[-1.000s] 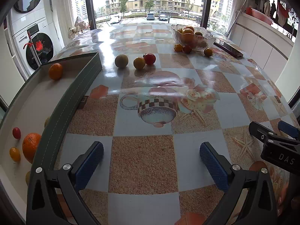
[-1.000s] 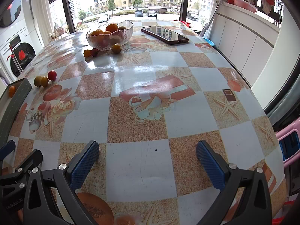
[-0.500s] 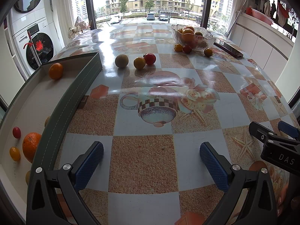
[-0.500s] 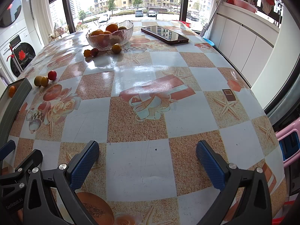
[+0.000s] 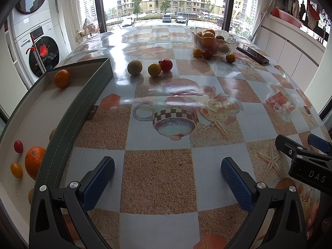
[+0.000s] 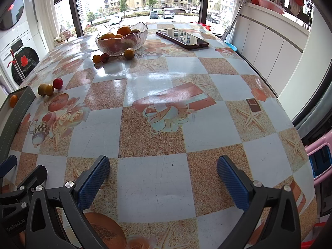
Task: Organize fruits
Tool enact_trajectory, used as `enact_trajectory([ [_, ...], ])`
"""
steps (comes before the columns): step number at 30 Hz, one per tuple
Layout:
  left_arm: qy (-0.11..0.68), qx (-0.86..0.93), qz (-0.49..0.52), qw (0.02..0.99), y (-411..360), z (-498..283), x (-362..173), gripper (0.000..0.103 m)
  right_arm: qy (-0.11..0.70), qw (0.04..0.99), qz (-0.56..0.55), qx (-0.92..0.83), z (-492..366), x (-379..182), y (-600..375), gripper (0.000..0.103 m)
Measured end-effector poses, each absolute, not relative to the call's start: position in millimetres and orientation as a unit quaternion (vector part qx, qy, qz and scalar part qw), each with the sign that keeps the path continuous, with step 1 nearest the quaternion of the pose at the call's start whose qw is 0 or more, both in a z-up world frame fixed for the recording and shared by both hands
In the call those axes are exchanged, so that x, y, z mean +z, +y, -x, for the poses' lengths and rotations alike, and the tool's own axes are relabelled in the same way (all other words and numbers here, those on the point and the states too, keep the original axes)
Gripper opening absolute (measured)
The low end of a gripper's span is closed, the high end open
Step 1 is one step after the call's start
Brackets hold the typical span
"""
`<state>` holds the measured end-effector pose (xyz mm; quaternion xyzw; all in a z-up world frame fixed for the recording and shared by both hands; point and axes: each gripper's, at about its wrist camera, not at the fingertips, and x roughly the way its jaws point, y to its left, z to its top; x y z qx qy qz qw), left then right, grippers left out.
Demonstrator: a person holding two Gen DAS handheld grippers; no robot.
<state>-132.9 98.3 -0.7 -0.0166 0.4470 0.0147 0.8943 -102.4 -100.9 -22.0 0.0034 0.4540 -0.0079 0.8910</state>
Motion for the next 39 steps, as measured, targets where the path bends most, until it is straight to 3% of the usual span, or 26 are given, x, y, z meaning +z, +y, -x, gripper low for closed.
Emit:
enact_trajectory([
  [26,0.447,0.013,0.017,0.894,99,134,0,0.103,0.456,0.890,-0.002,-0.008,103,-21,-101,0.103],
  [31,0.472,0.007,0.011,0.881,101,129,4,0.103,0.513,0.858,0.008,0.016,89,-17,-103,0.103],
  [39,0.448,-0.011,0.028,0.893,123,107,62,0.103,0.548,0.831,-0.074,0.063,30,3,-111,0.103],
])
